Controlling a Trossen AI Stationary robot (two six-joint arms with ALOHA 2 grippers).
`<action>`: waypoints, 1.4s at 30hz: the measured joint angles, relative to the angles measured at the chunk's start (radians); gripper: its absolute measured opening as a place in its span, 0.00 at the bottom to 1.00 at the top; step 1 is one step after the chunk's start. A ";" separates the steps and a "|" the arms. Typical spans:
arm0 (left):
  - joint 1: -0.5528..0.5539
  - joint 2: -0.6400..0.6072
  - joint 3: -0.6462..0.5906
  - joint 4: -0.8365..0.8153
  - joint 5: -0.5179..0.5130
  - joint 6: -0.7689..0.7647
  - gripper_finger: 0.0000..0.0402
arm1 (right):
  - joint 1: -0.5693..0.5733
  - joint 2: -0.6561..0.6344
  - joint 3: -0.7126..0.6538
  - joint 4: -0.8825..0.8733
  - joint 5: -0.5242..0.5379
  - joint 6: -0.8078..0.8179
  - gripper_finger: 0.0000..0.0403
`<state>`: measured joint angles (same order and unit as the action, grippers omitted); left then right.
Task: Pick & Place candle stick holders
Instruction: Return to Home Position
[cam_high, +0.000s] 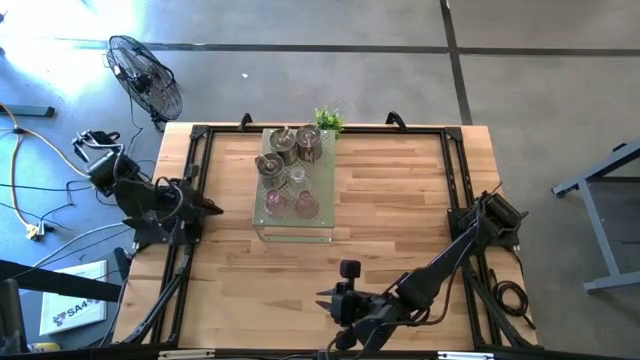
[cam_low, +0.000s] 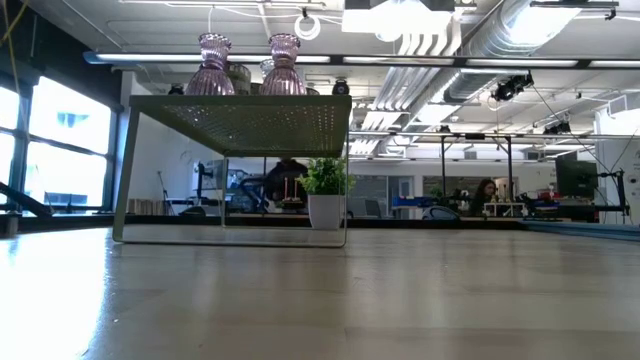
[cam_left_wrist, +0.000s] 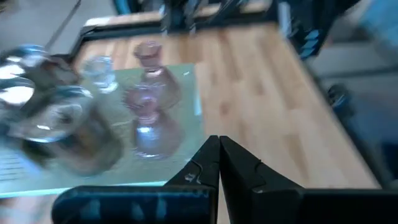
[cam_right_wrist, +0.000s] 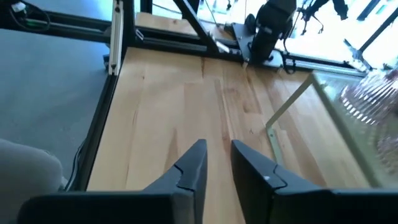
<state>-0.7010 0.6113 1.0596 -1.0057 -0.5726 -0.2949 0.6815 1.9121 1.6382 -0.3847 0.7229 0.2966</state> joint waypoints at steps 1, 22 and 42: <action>0.000 -0.046 -0.059 0.053 0.014 0.001 0.01 | 0.000 -0.009 0.000 0.000 0.001 -0.011 0.15; 0.000 -0.290 -0.710 0.821 0.473 0.108 0.00 | 0.055 -0.310 0.000 -0.211 0.103 -0.144 0.00; 0.000 -0.296 -1.042 1.402 0.546 0.185 0.00 | 0.408 -0.592 -0.166 -1.123 0.728 0.858 0.00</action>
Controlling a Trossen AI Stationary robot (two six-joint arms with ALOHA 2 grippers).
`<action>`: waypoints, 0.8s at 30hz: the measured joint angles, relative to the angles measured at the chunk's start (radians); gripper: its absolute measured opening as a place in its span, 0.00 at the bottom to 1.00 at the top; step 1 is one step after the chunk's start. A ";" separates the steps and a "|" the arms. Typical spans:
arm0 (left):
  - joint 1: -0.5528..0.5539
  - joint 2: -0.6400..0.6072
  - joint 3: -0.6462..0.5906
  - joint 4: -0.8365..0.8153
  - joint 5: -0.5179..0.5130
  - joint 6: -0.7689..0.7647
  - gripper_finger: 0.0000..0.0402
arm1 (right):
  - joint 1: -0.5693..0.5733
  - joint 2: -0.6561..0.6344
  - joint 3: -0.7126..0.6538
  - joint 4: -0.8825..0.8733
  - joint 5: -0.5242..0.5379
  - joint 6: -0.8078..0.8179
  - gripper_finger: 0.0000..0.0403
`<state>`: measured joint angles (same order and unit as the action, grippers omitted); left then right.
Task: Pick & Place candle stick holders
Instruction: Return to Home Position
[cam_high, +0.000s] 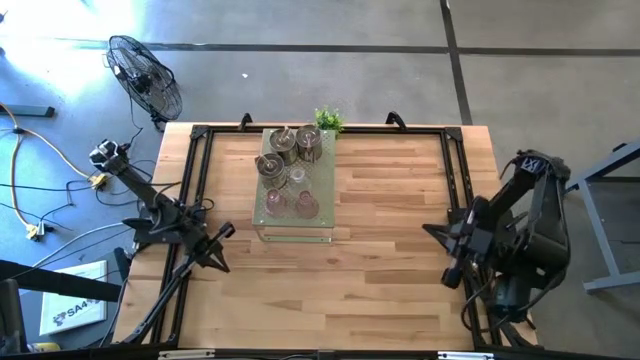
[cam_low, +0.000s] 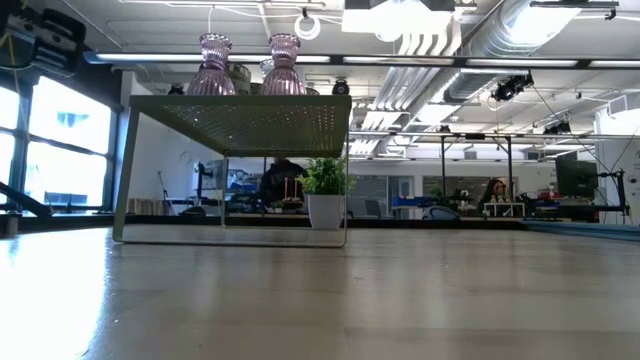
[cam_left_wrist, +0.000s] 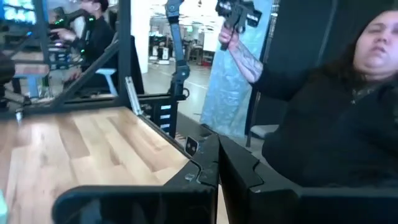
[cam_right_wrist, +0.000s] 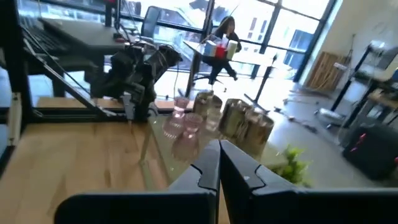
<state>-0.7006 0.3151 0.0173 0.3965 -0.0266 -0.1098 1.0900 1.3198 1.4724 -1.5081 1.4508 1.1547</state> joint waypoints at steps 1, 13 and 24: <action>0.000 -0.002 0.000 -0.011 -0.008 -0.008 0.00 | 0.007 -0.023 -0.048 0.017 0.002 0.027 0.00; 0.000 -0.006 -0.003 -0.055 0.020 -0.024 0.00 | 0.017 -0.292 -0.690 0.449 0.051 0.207 0.00; 0.000 -0.006 -0.004 -0.070 0.020 -0.021 0.00 | 0.016 -0.406 -1.016 1.018 0.059 0.009 0.00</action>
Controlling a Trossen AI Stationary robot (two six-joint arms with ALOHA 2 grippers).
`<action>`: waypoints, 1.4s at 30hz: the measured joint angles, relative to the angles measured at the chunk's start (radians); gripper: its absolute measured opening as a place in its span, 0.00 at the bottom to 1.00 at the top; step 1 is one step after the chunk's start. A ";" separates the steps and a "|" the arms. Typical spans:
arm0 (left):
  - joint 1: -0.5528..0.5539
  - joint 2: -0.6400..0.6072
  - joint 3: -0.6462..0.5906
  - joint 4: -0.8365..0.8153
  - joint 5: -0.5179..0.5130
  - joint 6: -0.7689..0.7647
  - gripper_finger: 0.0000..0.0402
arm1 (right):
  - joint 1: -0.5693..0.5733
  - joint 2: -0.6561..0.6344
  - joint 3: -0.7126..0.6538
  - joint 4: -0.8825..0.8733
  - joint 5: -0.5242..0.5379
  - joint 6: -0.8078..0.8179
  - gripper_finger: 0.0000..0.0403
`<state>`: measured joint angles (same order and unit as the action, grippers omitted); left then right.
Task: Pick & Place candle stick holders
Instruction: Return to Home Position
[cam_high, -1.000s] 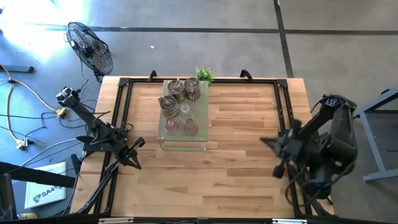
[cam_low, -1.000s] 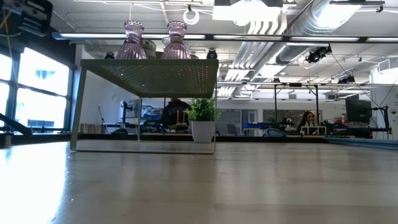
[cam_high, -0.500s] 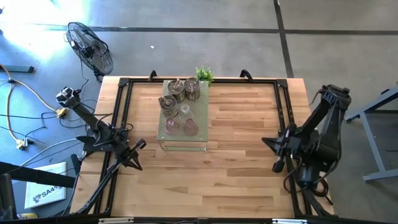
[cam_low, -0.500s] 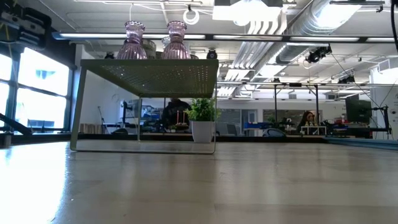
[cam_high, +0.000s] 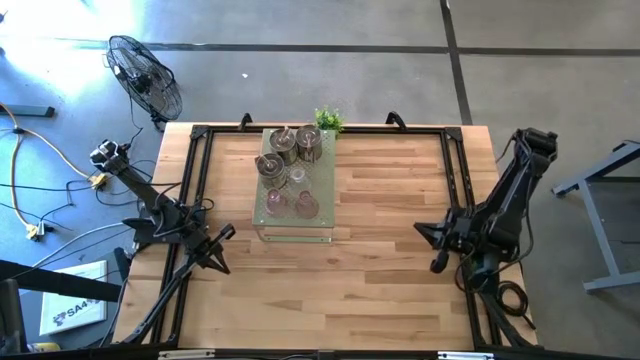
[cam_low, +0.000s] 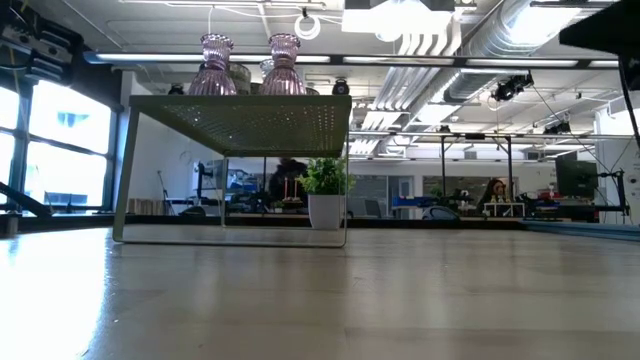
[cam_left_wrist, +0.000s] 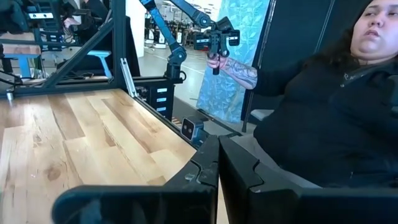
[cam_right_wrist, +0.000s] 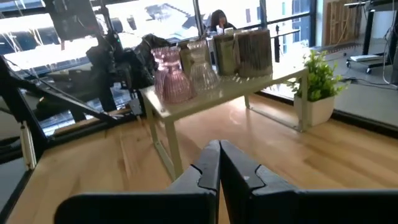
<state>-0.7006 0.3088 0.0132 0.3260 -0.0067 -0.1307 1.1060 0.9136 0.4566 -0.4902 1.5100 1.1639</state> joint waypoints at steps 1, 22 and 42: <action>0.000 0.000 0.000 -0.004 0.000 0.001 0.00 | 0.000 0.001 -0.020 0.048 -0.001 -0.024 0.00; 0.000 0.000 0.000 -0.032 0.028 0.036 0.00 | -0.405 0.171 -0.300 1.340 -0.773 -0.798 0.00; 0.000 0.000 0.000 -0.039 0.041 -0.031 0.00 | -0.518 -0.016 -0.445 1.446 -0.954 -0.916 0.00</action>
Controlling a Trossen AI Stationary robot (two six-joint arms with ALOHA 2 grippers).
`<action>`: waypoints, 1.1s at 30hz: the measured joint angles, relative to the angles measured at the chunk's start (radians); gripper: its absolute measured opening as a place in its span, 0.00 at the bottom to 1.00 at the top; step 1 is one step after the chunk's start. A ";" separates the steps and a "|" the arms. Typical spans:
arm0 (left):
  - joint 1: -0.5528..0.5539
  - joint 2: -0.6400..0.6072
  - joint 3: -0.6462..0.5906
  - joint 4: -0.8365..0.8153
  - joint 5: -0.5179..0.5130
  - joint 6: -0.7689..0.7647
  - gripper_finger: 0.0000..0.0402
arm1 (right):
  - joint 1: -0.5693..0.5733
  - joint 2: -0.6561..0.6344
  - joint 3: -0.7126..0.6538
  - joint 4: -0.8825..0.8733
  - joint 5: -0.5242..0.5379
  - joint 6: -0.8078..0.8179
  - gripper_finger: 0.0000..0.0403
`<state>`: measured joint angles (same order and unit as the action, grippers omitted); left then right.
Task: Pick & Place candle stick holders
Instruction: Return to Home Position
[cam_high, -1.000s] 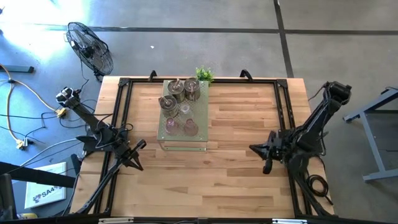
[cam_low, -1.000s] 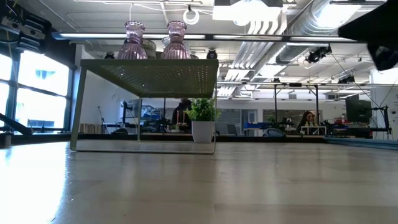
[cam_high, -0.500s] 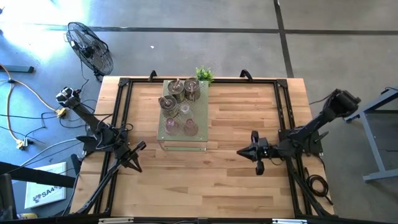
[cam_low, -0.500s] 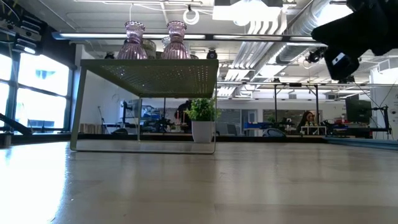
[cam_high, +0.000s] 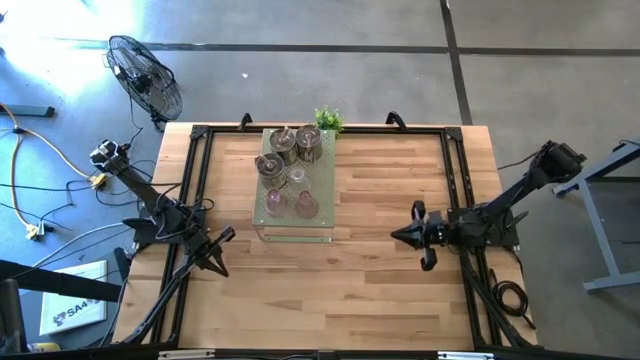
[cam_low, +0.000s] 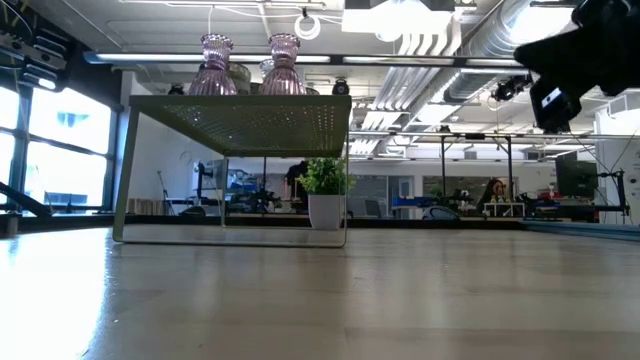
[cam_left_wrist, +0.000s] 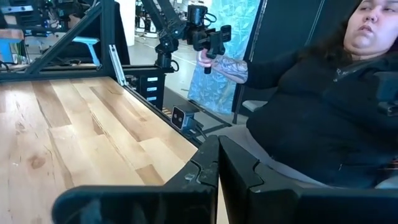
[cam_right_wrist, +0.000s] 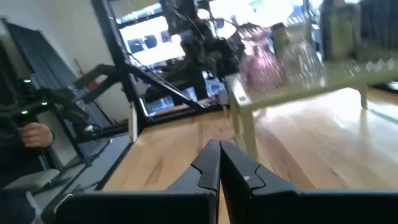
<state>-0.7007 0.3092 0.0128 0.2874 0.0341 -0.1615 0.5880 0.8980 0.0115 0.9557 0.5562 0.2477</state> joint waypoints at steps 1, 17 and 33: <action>0.000 0.000 0.000 0.000 -0.003 0.000 0.00 | -0.001 -0.009 0.000 0.005 -0.011 -0.020 0.00; 0.000 0.000 0.000 -0.001 -0.143 0.052 0.00 | -0.112 -0.293 -0.002 -0.244 -0.125 -0.116 0.00; 0.078 -0.001 0.035 -0.014 -0.210 0.110 0.00 | -0.256 -0.592 -0.002 -0.544 -0.276 -0.141 0.00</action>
<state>-0.6230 0.3084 0.0475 0.2735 -0.1762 -0.0510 0.3319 0.3061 0.0097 0.4114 0.2798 0.1063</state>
